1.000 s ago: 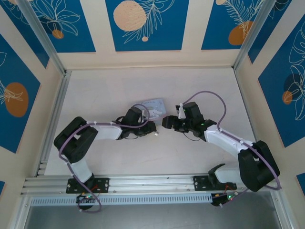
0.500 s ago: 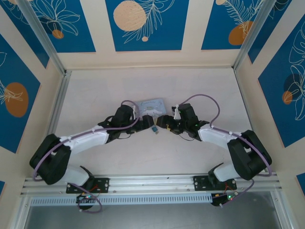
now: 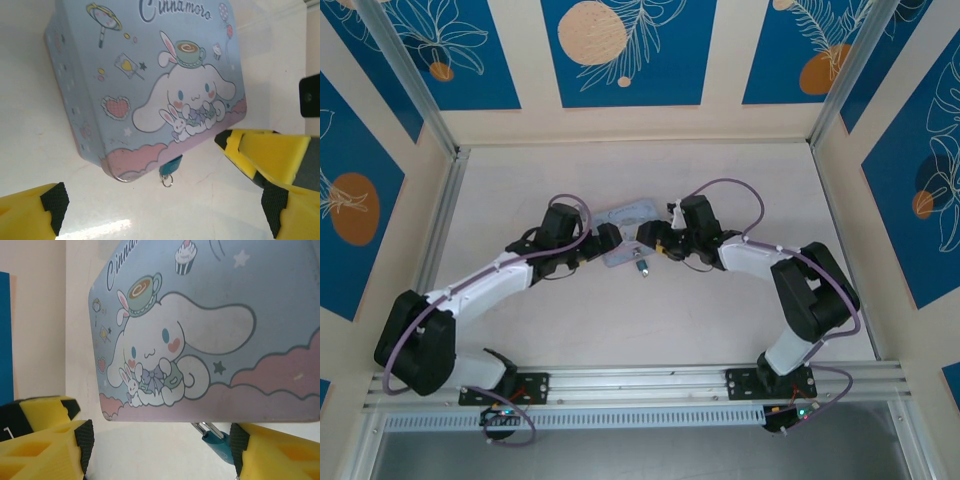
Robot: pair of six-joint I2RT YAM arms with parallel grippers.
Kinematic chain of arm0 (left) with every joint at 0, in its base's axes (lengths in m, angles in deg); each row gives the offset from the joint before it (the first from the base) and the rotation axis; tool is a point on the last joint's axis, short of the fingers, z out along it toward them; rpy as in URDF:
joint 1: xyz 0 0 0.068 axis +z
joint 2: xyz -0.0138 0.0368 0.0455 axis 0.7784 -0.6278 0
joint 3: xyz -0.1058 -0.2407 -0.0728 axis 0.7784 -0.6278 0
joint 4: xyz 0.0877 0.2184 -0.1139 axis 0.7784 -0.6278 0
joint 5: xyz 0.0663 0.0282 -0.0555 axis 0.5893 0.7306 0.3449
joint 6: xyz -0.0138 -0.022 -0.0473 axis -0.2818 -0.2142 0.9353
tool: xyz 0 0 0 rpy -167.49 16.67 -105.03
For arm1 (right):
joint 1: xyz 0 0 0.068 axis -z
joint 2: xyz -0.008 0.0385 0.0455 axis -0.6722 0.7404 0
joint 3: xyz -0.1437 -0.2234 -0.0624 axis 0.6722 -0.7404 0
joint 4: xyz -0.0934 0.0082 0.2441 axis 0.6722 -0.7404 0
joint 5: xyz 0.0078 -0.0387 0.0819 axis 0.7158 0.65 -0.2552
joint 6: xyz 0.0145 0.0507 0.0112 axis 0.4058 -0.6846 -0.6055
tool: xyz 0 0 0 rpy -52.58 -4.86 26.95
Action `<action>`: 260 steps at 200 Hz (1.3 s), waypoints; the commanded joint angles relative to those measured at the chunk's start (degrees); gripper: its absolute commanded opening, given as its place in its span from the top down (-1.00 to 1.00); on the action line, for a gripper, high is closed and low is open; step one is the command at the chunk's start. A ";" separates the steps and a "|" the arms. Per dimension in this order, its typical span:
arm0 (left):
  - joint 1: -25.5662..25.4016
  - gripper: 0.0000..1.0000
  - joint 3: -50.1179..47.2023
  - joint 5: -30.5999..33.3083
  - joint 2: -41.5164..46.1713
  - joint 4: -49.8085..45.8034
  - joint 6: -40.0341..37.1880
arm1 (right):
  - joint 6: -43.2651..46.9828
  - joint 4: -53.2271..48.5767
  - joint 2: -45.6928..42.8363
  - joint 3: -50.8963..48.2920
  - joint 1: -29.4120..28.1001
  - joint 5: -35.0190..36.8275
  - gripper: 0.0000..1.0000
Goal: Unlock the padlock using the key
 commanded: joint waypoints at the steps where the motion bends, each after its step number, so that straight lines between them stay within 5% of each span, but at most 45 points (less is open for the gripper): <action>1: 1.56 -0.99 3.40 -0.35 -2.24 -3.95 -2.82 | 2.82 -1.94 -3.21 -2.58 -0.82 -0.42 -0.44; 116: 2.97 -0.99 8.16 -3.82 -8.20 -4.37 -4.08 | 23.39 -12.52 2.48 0.70 -4.32 3.12 -0.13; 260: 3.61 -0.99 7.30 -5.60 -9.63 -1.96 -1.67 | 27.41 -13.26 8.82 4.70 -6.40 9.11 0.00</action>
